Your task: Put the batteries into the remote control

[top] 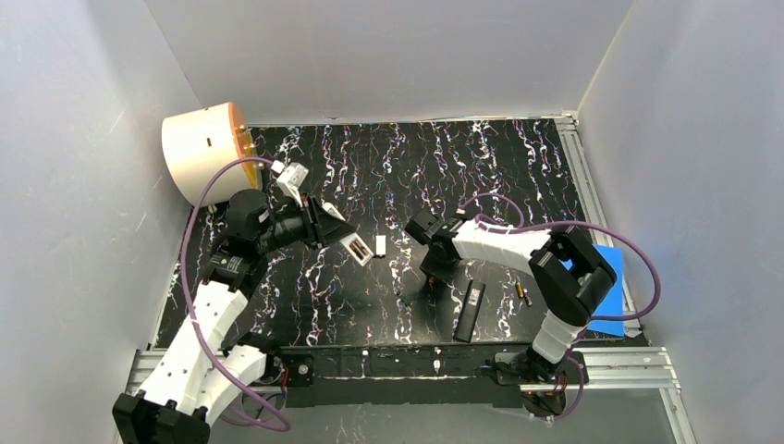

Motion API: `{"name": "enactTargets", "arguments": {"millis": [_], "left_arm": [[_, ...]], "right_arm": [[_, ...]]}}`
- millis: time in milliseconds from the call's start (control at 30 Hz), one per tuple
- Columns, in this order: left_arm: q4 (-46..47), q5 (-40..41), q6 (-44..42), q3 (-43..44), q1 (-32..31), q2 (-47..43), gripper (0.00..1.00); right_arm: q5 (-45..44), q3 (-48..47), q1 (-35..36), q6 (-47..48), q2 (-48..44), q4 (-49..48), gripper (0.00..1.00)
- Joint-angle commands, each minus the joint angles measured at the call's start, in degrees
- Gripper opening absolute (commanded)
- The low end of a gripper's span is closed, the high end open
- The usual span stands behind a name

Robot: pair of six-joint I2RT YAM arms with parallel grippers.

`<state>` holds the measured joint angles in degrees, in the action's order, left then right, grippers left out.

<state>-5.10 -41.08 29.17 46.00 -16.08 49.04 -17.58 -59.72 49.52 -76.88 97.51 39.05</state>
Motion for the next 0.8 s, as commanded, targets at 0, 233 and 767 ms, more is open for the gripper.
{"name": "enactTargets", "arguments": {"millis": [0, 233, 767], "left_arm": [[-0.5, 0.2, 0.0, -1.4, 0.1, -3.0, 0.0], [-4.1, 2.4, -1.7, 1.1, 0.1, -1.5, 0.0], [-11.1, 24.8, -6.8, 14.4, 0.4, 1.7, 0.0]], "right_arm": [[-3.2, -3.3, 0.0, -5.0, 1.3, 4.1, 0.44], [-7.1, -5.9, -0.1, 4.6, -5.9, 3.0, 0.61], [13.4, -7.2, -2.7, 108.5, -3.2, 0.4, 0.6]]}}
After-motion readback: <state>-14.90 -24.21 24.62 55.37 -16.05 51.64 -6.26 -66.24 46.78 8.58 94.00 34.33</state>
